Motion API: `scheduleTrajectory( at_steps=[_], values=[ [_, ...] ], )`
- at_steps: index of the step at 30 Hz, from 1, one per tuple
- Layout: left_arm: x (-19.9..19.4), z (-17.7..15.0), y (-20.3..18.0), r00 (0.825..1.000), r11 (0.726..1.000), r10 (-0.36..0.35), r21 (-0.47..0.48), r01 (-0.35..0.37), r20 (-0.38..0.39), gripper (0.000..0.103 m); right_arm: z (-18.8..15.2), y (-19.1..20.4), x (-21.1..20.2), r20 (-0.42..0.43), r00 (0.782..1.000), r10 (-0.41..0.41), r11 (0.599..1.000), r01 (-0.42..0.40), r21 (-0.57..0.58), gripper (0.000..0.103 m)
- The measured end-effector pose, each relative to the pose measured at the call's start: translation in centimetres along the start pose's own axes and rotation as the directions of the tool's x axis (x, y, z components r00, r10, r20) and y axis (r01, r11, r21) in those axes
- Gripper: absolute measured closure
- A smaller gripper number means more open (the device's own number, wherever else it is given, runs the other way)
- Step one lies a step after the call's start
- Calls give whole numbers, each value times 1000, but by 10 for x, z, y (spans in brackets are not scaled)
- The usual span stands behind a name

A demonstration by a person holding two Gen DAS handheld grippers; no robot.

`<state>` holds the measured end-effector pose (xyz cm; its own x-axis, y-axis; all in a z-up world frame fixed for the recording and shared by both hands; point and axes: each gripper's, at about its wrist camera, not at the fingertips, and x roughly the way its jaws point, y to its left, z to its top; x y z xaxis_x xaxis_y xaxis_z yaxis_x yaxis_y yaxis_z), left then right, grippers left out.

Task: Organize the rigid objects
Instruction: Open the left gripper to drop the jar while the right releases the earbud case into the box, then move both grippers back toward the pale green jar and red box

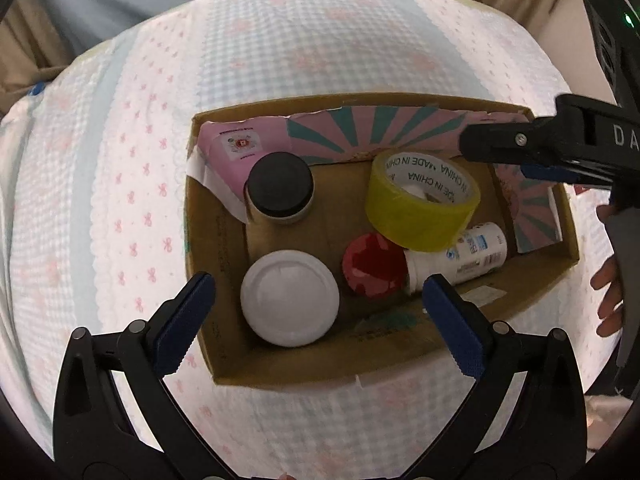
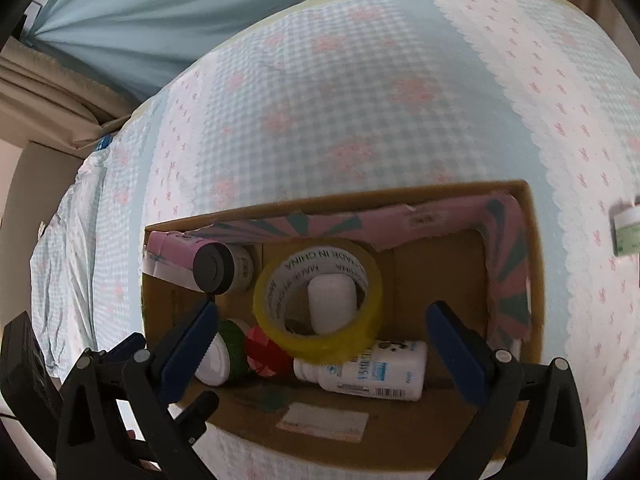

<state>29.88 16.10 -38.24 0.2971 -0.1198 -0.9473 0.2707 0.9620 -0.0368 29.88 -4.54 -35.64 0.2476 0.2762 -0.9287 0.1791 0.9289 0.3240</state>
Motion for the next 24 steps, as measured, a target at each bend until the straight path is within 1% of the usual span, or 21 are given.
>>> scheduleTrajectory(
  at_steps=[6,15,19,21,24],
  values=[
    [-25,-6,-2,999,1000,5,-16,-4,37,0,-10,1,-23,36,999,-6,1000,6,3,0],
    [-87,-9,-1,994,999,25,-32,-22,108,0,-30,18,-76,94,996,-5,1000,5,-1,0],
    [-116,-13,-3,995,998,42,-50,-37,87,0,-43,34,-104,114,993,-43,997,50,-63,0],
    [-133,-18,-6,995,998,35,-60,-29,97,0,-52,42,-123,121,991,-50,994,61,-91,0],
    [-158,-26,-14,992,998,33,-50,-27,125,0,-63,46,-151,161,985,-65,992,81,-98,0]
  ],
)
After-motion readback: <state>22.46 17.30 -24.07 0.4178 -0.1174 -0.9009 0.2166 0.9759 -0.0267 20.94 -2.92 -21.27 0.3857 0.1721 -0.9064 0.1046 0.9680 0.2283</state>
